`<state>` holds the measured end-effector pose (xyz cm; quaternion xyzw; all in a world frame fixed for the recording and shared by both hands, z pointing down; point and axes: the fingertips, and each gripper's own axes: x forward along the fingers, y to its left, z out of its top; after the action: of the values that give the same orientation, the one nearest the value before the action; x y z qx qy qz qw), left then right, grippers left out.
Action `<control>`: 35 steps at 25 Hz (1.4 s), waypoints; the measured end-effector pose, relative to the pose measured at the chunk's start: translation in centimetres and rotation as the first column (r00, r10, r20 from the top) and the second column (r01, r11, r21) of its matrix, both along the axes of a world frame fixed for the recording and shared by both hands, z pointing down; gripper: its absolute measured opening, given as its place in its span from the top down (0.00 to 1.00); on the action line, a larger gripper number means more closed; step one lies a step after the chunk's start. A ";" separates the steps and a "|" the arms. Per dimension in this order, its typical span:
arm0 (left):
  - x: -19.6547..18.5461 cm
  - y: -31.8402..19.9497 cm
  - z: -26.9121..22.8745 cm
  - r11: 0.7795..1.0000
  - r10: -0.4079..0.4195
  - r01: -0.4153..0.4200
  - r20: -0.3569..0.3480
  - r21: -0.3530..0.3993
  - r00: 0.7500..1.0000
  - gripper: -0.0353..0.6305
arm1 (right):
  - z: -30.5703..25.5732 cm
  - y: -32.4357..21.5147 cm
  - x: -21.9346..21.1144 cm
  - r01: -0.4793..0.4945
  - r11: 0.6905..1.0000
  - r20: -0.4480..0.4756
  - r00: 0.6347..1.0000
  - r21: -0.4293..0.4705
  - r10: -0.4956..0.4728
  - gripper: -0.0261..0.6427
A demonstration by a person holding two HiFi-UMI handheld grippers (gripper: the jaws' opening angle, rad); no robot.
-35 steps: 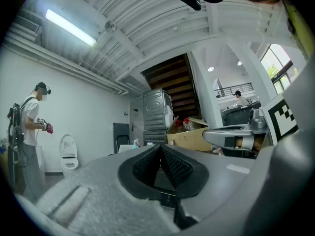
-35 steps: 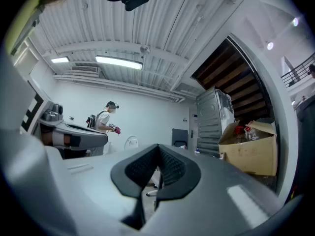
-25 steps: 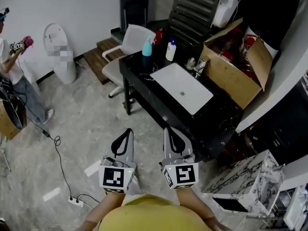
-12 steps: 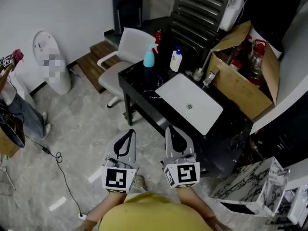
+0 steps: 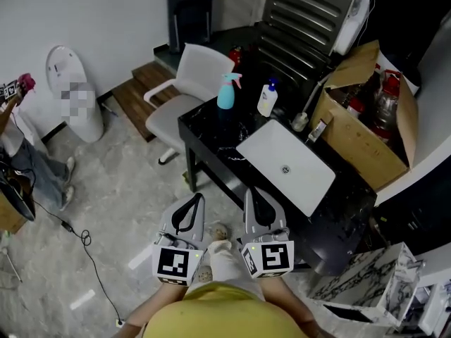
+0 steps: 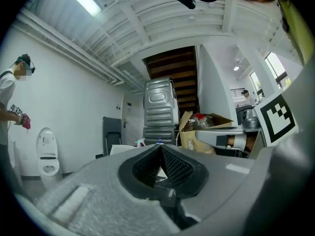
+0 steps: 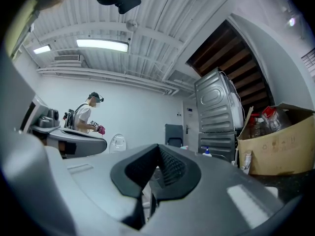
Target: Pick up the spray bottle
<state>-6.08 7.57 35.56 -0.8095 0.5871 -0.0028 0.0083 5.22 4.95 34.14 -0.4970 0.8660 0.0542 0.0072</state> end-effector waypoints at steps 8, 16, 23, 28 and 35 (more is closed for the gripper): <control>-2.8 -6.1 0.2 1.000 -0.021 0.021 0.004 0.020 1.000 0.94 | 0.5 -6.8 -2.6 0.022 1.000 0.026 0.999 0.016 -0.023 0.96; -5.4 -16.2 -0.4 0.998 -0.036 0.035 0.014 0.054 0.999 0.94 | 1.0 -17.4 -5.4 0.045 0.999 0.025 0.999 0.016 -0.045 0.96; -6.3 -25.8 0.3 0.999 -0.019 0.018 0.008 0.042 1.000 0.94 | 2.5 -26.8 -6.5 0.034 0.999 0.002 0.999 -0.010 -0.034 0.96; -6.5 -31.5 0.8 0.999 -0.002 0.002 -0.007 0.036 1.000 0.94 | 3.7 -32.1 -6.8 0.022 1.000 -0.026 0.999 -0.016 -0.023 0.91; -6.5 -36.9 2.0 1.000 0.030 -0.030 -0.005 0.008 1.000 0.94 | 6.0 -36.9 -7.4 0.014 0.998 -0.052 0.998 -0.066 -0.018 0.82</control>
<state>-12.54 -29.38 37.54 -0.8182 0.5749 0.0018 0.0101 -2.17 -32.00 40.11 -0.4883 0.8712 0.0386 -0.0316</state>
